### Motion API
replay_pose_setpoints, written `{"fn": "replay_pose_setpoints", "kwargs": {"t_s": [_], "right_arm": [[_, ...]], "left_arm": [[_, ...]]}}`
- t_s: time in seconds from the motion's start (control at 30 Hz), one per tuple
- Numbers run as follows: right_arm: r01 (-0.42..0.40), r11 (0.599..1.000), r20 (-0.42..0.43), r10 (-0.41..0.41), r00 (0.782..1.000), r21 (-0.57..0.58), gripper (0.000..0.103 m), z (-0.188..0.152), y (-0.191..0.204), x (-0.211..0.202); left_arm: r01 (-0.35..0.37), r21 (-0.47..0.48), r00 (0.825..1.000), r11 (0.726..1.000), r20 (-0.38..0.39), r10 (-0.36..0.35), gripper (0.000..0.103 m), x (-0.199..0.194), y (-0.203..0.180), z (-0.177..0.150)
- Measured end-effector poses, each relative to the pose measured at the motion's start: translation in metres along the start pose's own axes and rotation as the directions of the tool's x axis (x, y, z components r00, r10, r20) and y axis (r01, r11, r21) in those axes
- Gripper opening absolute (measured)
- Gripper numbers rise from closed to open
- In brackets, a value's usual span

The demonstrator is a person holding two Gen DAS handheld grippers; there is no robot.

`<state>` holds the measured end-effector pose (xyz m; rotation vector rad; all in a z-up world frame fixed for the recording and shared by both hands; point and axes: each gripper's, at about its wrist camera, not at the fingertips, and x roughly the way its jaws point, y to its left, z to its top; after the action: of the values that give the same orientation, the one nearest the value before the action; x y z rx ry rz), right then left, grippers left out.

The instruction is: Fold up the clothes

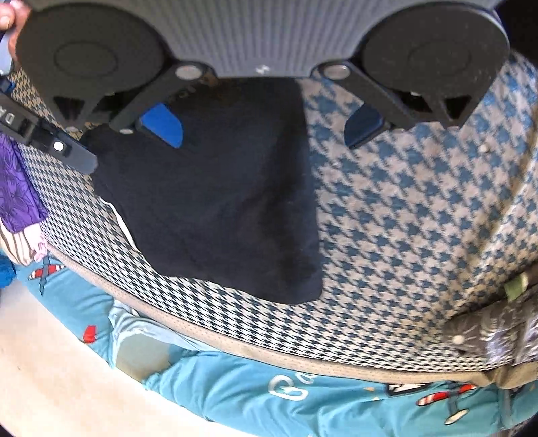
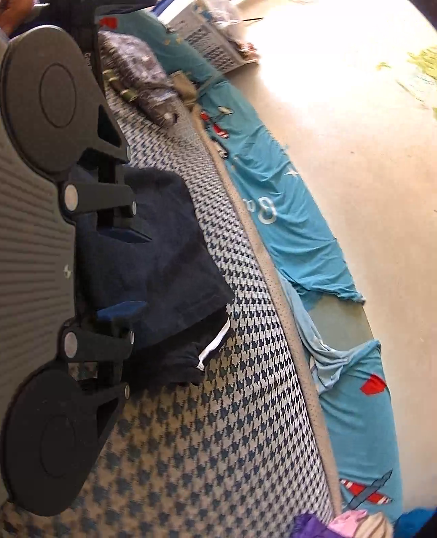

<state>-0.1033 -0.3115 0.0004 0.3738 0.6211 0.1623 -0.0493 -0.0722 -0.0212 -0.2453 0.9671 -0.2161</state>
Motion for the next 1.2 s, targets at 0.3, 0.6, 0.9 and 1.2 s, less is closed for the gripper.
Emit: {"fn": "replay_pose_setpoints", "kwargs": {"t_s": [0.3,0.6,0.9,1.2], "right_arm": [[0.014,0.997,-0.102,-0.023,0.995,-0.082,0.038,0.010,-0.011,0.030],[0.078,0.989,-0.134,-0.095,0.986,-0.130,0.038,-0.007,-0.010,0.042],[0.055,0.983,-0.135,-0.080,0.988,-0.177,0.038,-0.010,-0.012,0.040],[0.061,0.974,-0.128,-0.090,0.988,-0.219,0.038,-0.014,-0.010,0.040]], "left_arm": [[-0.006,0.096,1.000,0.995,-0.027,0.009,0.103,0.025,-0.010,-0.014],[-0.065,0.225,0.998,0.972,0.007,0.065,0.103,0.030,-0.024,-0.030],[-0.109,0.285,0.994,0.952,0.018,0.109,0.103,0.035,-0.031,-0.032],[-0.119,0.296,0.993,0.948,0.032,0.114,0.103,0.034,-0.032,-0.037]]}}
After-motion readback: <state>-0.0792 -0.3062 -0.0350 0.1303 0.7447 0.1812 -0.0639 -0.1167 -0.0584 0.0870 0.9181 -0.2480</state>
